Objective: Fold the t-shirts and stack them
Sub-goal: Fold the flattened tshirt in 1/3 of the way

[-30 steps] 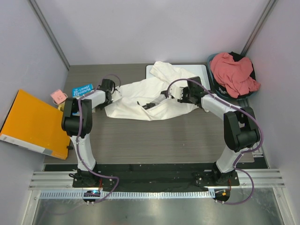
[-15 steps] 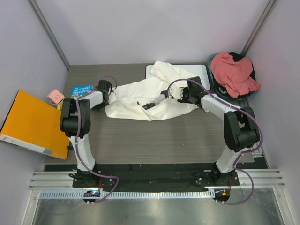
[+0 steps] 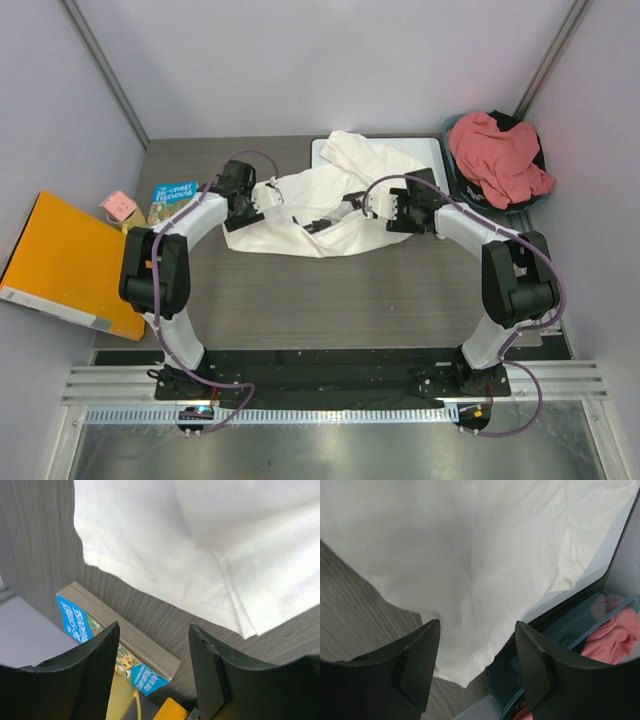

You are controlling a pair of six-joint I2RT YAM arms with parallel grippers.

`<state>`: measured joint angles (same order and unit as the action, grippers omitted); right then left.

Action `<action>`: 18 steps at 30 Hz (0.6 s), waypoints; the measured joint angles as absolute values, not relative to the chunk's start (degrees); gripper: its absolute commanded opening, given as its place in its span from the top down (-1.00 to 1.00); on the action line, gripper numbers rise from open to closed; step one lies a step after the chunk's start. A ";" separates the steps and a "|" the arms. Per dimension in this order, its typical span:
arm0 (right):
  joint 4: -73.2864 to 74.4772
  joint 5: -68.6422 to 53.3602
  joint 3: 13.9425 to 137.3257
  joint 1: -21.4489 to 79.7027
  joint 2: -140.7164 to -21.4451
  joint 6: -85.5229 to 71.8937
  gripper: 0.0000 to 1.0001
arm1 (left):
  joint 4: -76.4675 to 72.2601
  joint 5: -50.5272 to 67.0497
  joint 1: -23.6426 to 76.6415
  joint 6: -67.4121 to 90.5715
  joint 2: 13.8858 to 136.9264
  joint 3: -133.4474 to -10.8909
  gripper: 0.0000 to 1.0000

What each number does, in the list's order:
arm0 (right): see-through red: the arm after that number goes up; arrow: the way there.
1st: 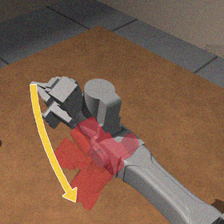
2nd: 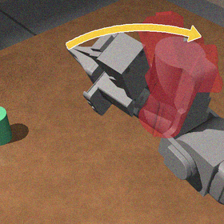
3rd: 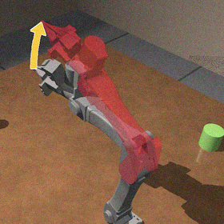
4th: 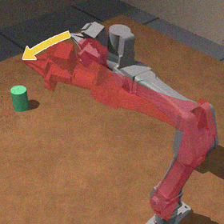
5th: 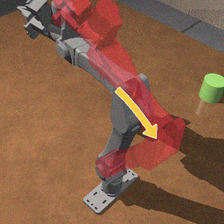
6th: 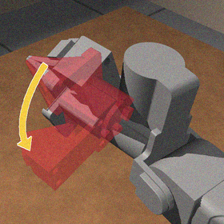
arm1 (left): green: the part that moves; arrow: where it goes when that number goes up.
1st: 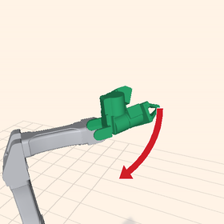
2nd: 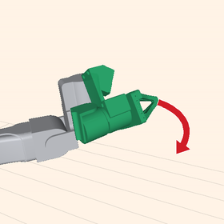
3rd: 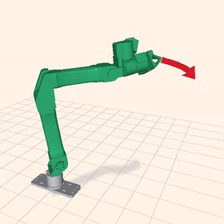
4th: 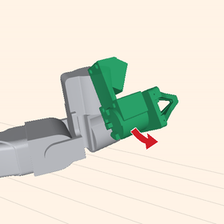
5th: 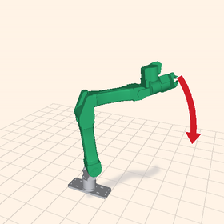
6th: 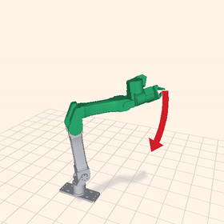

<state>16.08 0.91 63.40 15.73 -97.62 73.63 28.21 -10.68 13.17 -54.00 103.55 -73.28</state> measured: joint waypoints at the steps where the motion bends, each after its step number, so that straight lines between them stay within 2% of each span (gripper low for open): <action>1: 17.32 0.45 63.40 15.07 -97.36 73.82 -0.36 | 28.95 -9.52 13.58 -54.72 103.42 -73.63 -0.18; 9: 26.57 -2.52 63.40 7.51 -92.16 77.34 -0.41 | 35.07 -5.02 13.96 -60.80 103.42 -74.02 -0.20; 18: 29.08 -2.68 61.25 2.68 -88.29 81.58 -0.41 | 37.91 2.68 14.24 -65.76 103.42 -75.68 -0.18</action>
<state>29.08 -2.68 61.25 2.68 -88.29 81.58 37.91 2.68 14.24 -65.76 103.42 -75.68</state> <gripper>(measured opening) 0.702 0.597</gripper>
